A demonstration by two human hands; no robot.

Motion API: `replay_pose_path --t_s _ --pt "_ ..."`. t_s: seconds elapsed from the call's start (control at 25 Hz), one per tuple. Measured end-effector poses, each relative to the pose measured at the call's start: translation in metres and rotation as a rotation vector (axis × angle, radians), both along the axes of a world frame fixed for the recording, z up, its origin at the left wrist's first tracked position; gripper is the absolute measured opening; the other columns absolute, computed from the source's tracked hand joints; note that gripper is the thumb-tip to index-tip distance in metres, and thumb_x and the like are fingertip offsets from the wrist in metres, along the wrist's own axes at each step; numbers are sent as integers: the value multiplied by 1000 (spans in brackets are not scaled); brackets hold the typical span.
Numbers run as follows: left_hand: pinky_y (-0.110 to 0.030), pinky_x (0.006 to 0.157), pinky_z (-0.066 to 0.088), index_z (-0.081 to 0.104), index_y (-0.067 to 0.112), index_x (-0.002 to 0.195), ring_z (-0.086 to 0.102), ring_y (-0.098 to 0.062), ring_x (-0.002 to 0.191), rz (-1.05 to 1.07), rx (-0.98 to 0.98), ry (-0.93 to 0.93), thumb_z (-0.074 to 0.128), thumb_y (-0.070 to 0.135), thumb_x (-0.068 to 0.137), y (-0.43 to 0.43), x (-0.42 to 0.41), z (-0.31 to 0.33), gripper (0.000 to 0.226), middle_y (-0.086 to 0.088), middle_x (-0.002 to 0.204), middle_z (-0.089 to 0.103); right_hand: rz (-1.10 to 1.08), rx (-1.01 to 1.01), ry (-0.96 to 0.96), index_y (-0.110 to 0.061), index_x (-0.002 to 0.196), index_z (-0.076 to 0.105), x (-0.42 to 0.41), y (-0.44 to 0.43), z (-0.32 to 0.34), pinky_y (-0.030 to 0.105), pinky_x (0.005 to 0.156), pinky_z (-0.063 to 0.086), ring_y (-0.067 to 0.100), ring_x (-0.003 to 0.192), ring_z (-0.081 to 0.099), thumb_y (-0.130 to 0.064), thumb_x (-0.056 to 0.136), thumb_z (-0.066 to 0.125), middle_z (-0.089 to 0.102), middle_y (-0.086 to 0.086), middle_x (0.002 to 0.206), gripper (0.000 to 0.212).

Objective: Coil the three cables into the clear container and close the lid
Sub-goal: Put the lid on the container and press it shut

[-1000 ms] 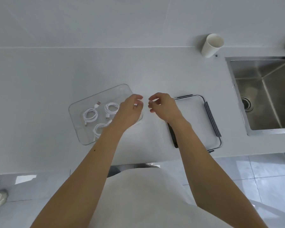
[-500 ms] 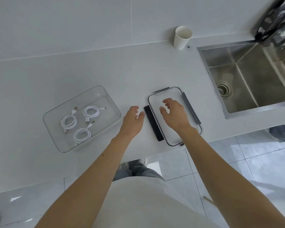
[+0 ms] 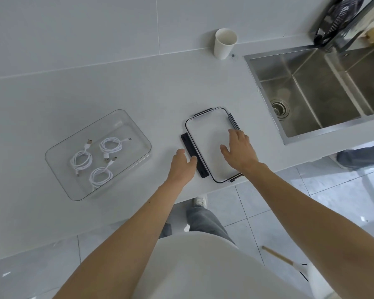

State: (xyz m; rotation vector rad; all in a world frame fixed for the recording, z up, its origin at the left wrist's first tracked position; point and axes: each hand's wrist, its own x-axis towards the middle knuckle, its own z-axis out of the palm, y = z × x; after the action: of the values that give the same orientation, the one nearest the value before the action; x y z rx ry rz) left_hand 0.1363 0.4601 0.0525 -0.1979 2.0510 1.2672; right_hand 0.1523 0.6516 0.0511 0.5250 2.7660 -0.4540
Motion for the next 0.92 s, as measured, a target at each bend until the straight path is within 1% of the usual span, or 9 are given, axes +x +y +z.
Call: replay_pose_path --t_s 0.12,0.2,0.32,0.44,0.52,0.56,0.68,0.8,0.92 --pt "-31 91 36 26 6 144 45 -24 117 47 -40 11 44 27 100 17 -2 -5 52 -14 144 36 23 27 4 -2 141 33 -5 22 -8 45 104 40 38 133 36 -30 99 51 36 19 146 53" --pt "-30 87 36 25 6 147 46 -25 117 117 -50 15 46 26 100 31 -5 -8 55 -14 145 35 24 10 -3 -1 143 32 -9 37 -14 46 104 40 38 133 35 -31 99 51 35 19 146 56" --pt "-28 90 35 19 8 151 43 -27 127 246 -79 11 49 23 99 55 -8 -11 62 -12 151 28 46 -55 -24 0 143 31 -16 63 -23 47 103 40 39 132 36 -30 98 52 35 20 147 58" --pt "-33 93 40 25 6 146 47 -29 118 368 -139 12 51 23 96 73 -13 -16 59 -14 144 35 90 -118 -46 1 140 33 -22 86 -34 46 99 41 40 127 38 -29 98 53 38 21 143 56" --pt "-35 94 41 25 7 146 47 -26 111 425 -165 -5 52 23 96 80 -15 -17 60 -12 140 37 105 -164 -49 2 138 36 -25 95 -40 46 98 40 40 122 40 -28 98 52 40 22 139 53" --pt "-36 95 42 24 8 147 47 -26 112 449 -174 -15 53 23 95 84 -15 -19 61 -12 139 37 107 -189 -49 1 136 38 -27 99 -42 45 97 41 39 120 41 -27 98 52 42 22 137 50" --pt "-42 100 46 26 9 148 51 -29 117 500 -188 -18 54 24 94 92 -12 -22 62 -13 139 39 93 -263 -33 0 130 43 -28 100 -48 44 93 41 37 115 43 -25 97 52 46 20 130 42" --pt "-35 96 45 28 7 148 50 -24 114 511 -205 -7 55 21 95 94 -12 -25 61 -10 139 39 49 -317 -24 0 126 46 -29 97 -51 41 89 43 37 109 47 -23 96 54 49 20 123 39" --pt "-36 98 44 25 6 149 49 -29 120 511 -225 -11 54 22 95 95 -15 -28 63 -15 142 38 -18 -383 -9 -2 127 49 -31 97 -53 44 91 47 36 107 51 -24 94 54 51 18 120 40"
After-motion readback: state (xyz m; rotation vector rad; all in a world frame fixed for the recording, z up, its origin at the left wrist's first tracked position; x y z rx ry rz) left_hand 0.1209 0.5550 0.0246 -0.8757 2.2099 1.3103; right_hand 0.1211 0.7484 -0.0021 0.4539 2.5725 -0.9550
